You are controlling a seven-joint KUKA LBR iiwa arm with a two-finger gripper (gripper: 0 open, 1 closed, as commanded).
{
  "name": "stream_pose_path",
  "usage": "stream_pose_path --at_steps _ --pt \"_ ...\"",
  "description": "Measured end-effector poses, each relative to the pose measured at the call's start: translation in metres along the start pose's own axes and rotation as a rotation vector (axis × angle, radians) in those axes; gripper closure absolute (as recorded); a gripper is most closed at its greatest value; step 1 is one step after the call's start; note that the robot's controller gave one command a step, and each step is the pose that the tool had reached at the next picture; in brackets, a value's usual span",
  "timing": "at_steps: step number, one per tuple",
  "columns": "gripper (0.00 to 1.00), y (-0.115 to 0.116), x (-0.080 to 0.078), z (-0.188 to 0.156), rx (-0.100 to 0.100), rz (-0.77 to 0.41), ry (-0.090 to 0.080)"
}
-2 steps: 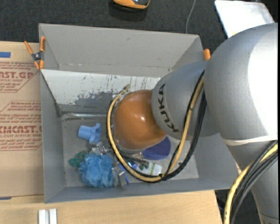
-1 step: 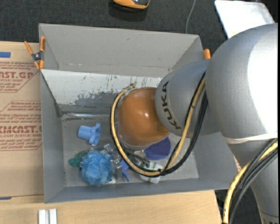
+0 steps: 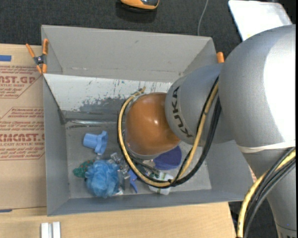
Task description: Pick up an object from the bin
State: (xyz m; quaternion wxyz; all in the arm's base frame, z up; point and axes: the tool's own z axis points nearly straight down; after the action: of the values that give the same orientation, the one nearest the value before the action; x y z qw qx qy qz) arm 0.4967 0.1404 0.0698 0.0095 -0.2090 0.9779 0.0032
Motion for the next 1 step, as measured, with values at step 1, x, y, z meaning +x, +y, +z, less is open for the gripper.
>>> stream_pose_path --at_steps 1 --pt "1.00 0.0009 0.0005 -0.0235 -0.001 0.000 0.003"
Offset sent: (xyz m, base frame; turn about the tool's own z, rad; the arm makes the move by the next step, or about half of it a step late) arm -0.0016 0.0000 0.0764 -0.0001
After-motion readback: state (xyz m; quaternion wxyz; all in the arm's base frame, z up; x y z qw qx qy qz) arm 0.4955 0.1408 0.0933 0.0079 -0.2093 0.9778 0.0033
